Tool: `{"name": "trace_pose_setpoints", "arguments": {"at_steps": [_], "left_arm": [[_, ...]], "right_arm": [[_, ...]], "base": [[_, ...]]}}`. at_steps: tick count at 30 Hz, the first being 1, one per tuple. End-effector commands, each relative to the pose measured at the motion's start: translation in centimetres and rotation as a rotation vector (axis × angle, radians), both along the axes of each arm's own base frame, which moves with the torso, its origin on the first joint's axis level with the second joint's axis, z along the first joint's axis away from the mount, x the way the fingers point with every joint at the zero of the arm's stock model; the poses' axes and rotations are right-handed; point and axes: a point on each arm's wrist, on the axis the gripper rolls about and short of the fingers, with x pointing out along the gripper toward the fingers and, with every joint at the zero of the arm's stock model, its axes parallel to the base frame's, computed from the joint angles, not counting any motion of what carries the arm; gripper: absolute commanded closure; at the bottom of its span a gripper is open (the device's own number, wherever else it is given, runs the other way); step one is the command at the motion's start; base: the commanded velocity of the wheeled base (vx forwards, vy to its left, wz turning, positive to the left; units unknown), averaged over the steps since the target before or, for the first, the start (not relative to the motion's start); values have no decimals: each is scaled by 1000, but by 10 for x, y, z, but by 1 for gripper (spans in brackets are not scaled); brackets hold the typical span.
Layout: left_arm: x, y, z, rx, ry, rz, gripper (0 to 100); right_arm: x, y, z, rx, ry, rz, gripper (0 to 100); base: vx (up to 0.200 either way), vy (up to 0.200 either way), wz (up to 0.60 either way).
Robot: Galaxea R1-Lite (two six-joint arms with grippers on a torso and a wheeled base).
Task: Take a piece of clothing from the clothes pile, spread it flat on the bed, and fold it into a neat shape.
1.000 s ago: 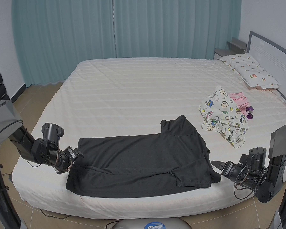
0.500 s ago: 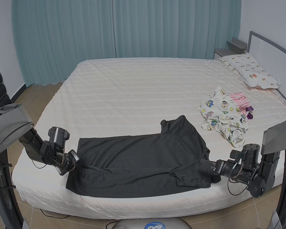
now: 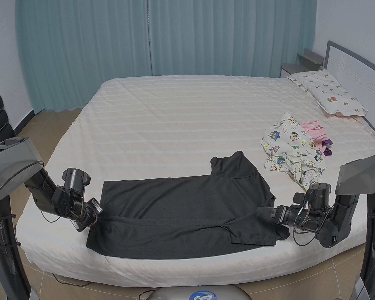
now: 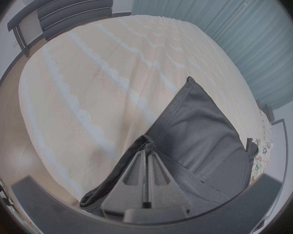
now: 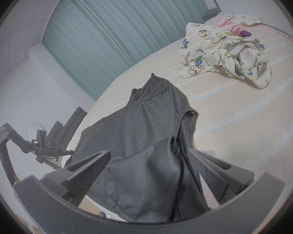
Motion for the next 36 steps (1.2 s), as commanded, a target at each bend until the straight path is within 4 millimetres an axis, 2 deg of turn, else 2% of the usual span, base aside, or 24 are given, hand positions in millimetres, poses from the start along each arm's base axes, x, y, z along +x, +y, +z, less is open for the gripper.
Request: {"name": "trace_pose_setpoints", "arguments": {"at_steps": [1,6,18,24,36], "left_arm": [[0,0,-1,0,2,2,100],[1,0,-1,0,2,0,100],[-2,0,-2,-4,12,21,100],[-8,3,0,14,28,35,100],[-31,5,33,22,-1,36,100]], "right_arm": [[4,2,-7,-5,23,6,100],[4,2,-13,-15,37,8,100],[5,-6,6,1,-38,-18,100],[5,-7,5,4,-35,-24,100],[-7,-10,12,21,-97,-27,100]], "base": [[0,0,0],[0,0,0],[0,0,0],[0,0,0],[0,0,0]]}}
